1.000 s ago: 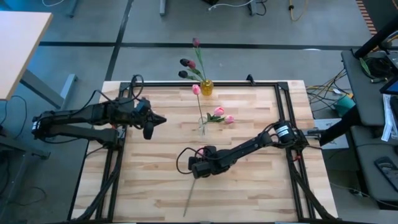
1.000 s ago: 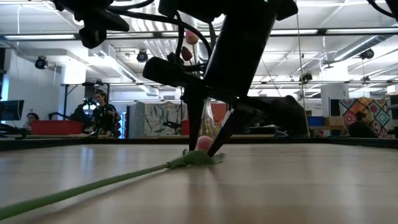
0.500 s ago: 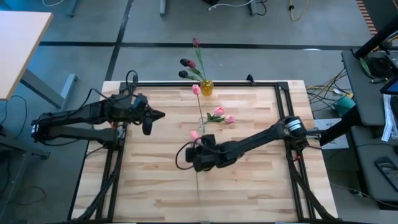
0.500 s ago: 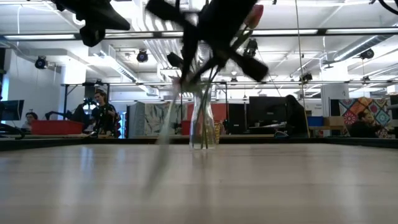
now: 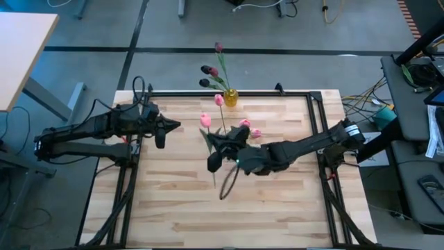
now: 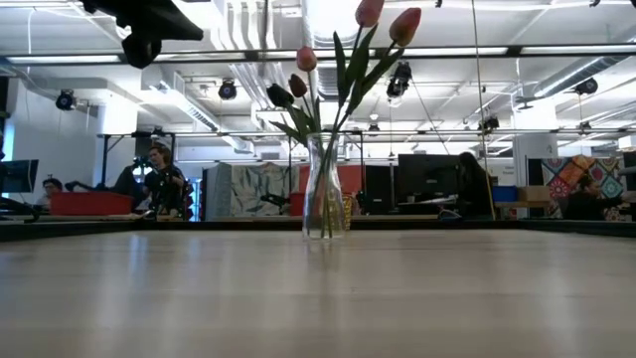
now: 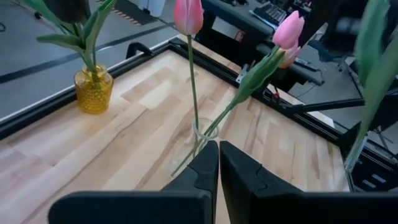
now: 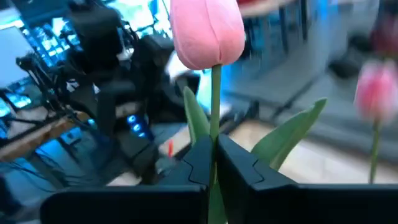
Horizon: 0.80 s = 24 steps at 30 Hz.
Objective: Sort flowers into vase by color
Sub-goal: Put the pink flower into the transparent vase
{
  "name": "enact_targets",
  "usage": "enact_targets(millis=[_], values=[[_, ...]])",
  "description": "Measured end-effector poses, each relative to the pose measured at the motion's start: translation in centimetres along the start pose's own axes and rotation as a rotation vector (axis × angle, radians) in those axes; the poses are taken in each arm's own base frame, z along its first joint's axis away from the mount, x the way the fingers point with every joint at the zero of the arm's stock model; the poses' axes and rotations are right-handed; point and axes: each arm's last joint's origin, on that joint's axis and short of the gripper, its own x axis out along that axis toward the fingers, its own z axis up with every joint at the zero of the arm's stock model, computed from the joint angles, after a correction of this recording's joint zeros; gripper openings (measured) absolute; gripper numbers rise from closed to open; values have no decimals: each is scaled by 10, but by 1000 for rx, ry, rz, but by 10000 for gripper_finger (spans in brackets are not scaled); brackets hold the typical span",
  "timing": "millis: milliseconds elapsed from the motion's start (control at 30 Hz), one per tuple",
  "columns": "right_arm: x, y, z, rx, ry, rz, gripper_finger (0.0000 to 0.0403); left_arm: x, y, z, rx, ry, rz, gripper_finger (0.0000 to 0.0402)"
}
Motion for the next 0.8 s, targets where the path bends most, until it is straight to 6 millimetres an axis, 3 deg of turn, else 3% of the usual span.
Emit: enact_targets(millis=[233, 500, 633, 800], values=[[16, -19, 46, -250, -124, 53, 12, -2, 1, 1, 6, -18, 17, 0], [53, -56, 72, -367, -114, 266, 12, -5, 1, 1, 21, -29, 12, 0], [51, -73, 95, -399, -139, 358, 12, -9, 1, 2, 24, -43, 5, 0], [35, -103, 133, -421, -154, 403, 12, -14, 1, 3, 22, -60, -3, 0]])
